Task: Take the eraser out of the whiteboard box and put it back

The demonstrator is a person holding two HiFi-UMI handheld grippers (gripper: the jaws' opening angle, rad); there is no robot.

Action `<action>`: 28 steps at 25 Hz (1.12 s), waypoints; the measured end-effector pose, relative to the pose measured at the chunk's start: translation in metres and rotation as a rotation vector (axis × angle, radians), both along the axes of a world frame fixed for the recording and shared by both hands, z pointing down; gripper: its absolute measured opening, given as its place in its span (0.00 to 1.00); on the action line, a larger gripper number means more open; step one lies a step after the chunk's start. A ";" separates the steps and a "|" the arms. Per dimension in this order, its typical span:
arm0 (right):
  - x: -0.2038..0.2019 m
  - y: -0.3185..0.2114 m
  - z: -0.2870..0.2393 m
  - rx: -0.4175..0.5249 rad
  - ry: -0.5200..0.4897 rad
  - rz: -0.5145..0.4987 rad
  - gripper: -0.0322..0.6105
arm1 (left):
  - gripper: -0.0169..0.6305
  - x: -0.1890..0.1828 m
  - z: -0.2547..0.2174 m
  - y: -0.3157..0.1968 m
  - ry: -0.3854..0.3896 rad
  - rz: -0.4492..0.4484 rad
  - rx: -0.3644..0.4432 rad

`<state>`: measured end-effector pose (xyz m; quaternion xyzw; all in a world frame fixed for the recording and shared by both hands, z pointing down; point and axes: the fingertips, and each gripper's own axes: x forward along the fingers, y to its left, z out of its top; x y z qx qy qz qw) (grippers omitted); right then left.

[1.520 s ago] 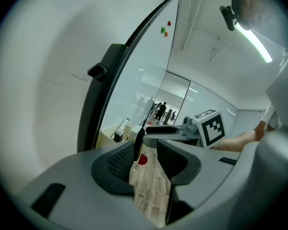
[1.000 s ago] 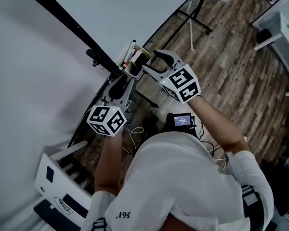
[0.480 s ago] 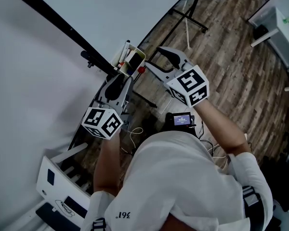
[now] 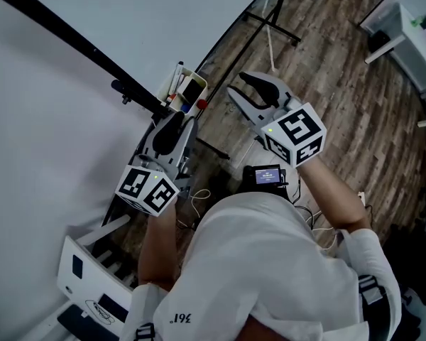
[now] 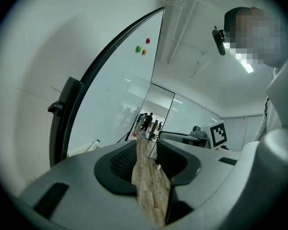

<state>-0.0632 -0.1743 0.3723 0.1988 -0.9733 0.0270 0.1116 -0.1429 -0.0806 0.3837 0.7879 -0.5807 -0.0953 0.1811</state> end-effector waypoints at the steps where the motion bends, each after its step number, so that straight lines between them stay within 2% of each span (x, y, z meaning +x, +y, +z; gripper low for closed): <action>1: 0.004 0.000 -0.001 0.002 -0.001 0.005 0.29 | 0.24 0.002 -0.001 0.000 0.000 0.006 0.004; 17: 0.057 0.021 -0.005 -0.058 -0.054 0.070 0.20 | 0.19 0.026 0.006 0.012 0.035 0.061 -0.016; 28: 0.089 0.035 0.019 -0.158 -0.040 0.140 0.15 | 0.17 0.034 0.027 0.030 0.055 0.067 -0.075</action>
